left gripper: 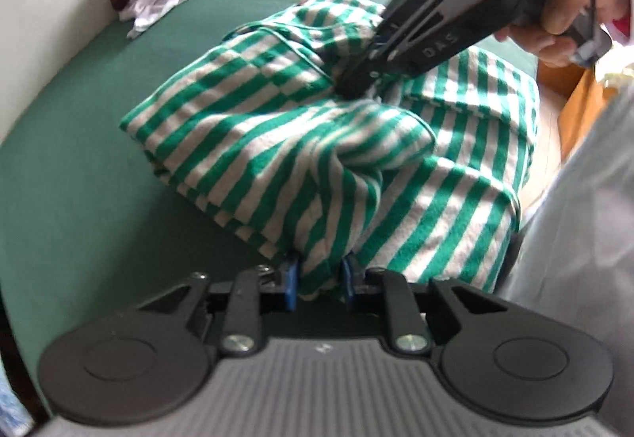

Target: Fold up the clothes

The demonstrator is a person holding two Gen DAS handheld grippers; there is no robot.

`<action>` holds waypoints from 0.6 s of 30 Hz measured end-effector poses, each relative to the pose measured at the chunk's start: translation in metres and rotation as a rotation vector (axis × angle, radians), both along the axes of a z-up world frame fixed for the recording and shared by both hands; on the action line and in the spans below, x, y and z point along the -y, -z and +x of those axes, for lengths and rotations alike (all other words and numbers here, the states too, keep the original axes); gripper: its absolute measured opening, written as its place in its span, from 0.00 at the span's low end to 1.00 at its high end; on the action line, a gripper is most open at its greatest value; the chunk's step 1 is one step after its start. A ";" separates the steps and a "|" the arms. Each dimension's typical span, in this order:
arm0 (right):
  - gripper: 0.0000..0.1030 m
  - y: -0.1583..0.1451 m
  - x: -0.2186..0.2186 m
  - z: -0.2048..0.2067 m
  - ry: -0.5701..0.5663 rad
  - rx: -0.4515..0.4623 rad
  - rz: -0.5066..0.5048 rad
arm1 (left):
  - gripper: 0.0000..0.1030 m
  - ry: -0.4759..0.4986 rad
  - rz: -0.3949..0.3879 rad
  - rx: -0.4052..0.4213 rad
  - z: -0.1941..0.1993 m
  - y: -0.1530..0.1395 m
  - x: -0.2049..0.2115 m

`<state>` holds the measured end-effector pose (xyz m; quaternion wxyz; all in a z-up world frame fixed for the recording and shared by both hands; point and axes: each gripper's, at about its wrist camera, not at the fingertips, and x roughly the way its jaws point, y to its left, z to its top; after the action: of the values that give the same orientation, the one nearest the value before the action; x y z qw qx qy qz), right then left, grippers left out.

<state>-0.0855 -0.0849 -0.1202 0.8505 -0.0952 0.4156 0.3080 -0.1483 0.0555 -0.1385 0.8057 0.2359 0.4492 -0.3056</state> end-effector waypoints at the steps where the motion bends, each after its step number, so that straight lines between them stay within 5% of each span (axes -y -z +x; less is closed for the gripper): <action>1: 0.06 -0.003 0.001 0.000 0.002 0.004 0.000 | 0.18 0.001 0.009 -0.007 -0.001 -0.001 0.000; 4: 0.18 -0.025 0.015 -0.004 -0.013 0.028 0.083 | 0.24 -0.006 0.035 0.036 -0.007 -0.016 -0.001; 7: 0.28 -0.042 0.025 -0.017 -0.094 0.084 0.160 | 0.32 -0.031 -0.023 0.084 -0.012 -0.047 -0.002; 11: 0.28 -0.037 0.036 -0.012 0.019 0.150 0.150 | 0.51 -0.090 -0.092 0.195 -0.002 -0.070 0.011; 15: 0.22 -0.024 0.073 0.011 0.233 0.100 0.183 | 0.43 -0.236 -0.044 0.259 0.048 -0.046 0.030; 18: 0.15 -0.010 0.085 0.013 0.239 0.050 0.206 | 0.31 -0.341 -0.056 0.204 0.089 -0.021 0.029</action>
<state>-0.0727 -0.1697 -0.1101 0.8965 0.0350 0.3686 0.2432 -0.0596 0.0263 -0.1172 0.8935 0.1635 0.3899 -0.1515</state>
